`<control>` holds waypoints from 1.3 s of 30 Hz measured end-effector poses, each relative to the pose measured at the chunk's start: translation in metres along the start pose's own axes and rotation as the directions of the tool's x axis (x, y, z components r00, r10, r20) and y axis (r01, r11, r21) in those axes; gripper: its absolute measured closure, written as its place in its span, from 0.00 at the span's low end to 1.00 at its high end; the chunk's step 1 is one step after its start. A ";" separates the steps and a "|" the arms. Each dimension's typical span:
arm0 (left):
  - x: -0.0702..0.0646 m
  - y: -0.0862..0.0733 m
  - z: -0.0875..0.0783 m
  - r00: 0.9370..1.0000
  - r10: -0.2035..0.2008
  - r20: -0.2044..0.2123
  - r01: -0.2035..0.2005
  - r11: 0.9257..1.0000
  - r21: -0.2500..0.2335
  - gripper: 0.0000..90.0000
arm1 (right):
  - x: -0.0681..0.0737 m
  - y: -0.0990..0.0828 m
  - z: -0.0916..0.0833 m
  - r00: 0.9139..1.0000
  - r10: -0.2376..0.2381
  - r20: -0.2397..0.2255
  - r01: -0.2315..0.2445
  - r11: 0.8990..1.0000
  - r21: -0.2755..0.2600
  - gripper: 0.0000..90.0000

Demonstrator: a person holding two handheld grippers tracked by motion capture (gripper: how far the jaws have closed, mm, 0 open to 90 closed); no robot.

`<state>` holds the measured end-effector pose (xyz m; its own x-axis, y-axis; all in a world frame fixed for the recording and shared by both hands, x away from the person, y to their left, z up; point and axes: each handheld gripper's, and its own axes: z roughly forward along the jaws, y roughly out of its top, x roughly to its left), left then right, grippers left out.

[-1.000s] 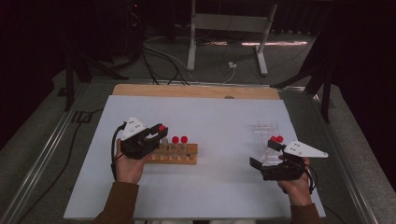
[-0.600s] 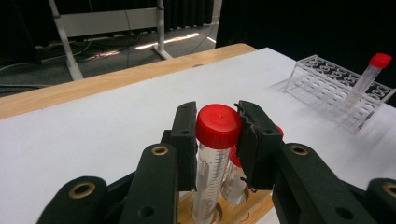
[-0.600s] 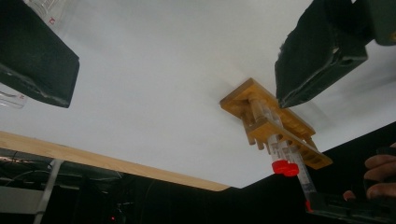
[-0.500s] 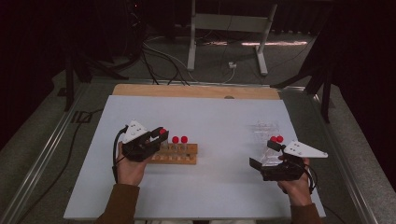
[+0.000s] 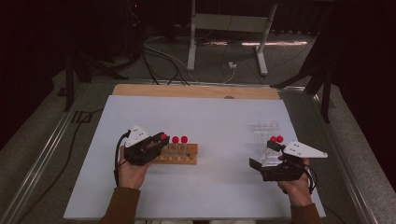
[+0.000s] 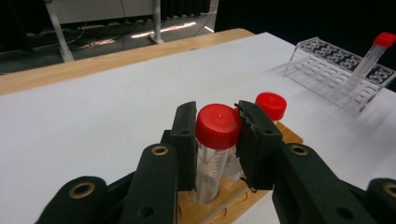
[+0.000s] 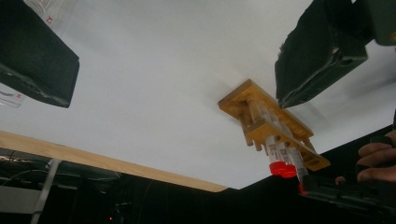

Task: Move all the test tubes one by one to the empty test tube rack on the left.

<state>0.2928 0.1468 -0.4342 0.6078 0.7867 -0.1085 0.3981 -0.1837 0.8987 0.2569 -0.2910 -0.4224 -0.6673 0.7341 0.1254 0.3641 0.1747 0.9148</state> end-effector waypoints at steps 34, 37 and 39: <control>-0.001 -0.006 -0.002 1.000 -0.024 0.015 0.024 1.000 0.002 0.61 | -0.001 0.002 -0.004 1.000 -0.018 0.025 0.018 1.000 -0.014 0.00; 0.003 -0.003 -0.008 0.998 -0.056 0.033 0.057 0.998 -0.041 0.47 | -0.002 0.003 -0.006 0.999 -0.025 0.040 0.026 1.000 -0.014 0.00; 0.006 -0.002 -0.013 0.997 -0.074 0.038 0.076 0.994 -0.074 0.37 | -0.003 0.003 -0.007 0.998 -0.026 0.049 0.027 1.000 -0.016 0.00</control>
<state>0.2862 0.1594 -0.4309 0.6025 0.7751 -0.1904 0.3911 -0.0788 0.9170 0.2556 -0.2972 -0.4175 -0.6442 0.7604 0.0826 0.3356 0.1840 0.9238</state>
